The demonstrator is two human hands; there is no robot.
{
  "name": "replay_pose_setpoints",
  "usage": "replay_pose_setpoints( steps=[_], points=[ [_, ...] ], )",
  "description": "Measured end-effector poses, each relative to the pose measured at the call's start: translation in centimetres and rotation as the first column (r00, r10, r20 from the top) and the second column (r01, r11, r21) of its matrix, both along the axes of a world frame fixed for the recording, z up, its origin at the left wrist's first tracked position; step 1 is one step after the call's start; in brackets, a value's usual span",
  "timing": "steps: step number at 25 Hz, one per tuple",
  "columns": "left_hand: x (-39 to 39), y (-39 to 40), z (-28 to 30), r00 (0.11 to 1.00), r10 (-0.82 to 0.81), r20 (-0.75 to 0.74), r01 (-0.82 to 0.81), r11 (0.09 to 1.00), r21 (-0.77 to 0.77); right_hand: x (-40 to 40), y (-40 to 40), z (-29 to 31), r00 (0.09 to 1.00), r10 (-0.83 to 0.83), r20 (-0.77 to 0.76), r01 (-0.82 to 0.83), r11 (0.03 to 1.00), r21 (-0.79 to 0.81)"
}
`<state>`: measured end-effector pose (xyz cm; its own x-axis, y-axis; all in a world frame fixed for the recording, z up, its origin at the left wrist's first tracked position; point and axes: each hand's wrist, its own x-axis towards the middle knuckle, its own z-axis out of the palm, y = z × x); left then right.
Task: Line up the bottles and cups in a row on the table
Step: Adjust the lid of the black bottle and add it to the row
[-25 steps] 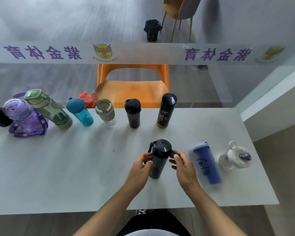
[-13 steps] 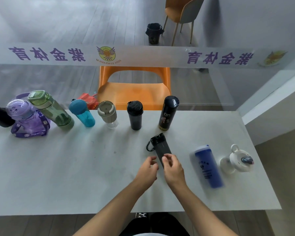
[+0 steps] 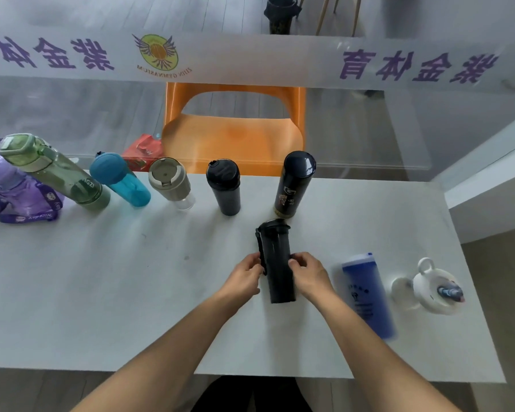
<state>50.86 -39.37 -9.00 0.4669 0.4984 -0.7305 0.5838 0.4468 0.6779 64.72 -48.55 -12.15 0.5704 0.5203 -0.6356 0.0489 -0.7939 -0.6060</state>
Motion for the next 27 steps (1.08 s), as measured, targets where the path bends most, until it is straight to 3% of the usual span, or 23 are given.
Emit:
replay_pose_setpoints(
  steps=[3,8,16,23,27],
  points=[
    [1.1,0.9,-0.5,0.999,0.04,-0.024,-0.041,0.999,-0.022,1.3,1.7,-0.4,0.999,-0.033,-0.038,0.033,0.999,-0.005],
    [2.4,1.7,-0.2,0.995,0.091,-0.046,-0.094,0.994,-0.054,2.3,4.0,-1.2,0.902,-0.139,-0.408,0.159,0.987,0.017],
    [0.5,-0.5,3.8,0.975,0.088,0.203,-0.11,0.989,0.102,0.6,-0.3,4.1,0.914,-0.264,-0.307,0.365,0.867,0.341],
    [-2.3,-2.2,4.3,0.985,-0.017,0.174,-0.018,0.98,0.196,-2.4,-3.1,5.2,0.963,-0.215,-0.163,0.263,0.886,0.383],
    [-3.0,-2.7,4.4,0.987,-0.002,0.162,-0.039,0.967,0.252,-3.0,-3.9,6.4,0.969,-0.188,-0.159,0.236,0.892,0.386]
  ],
)
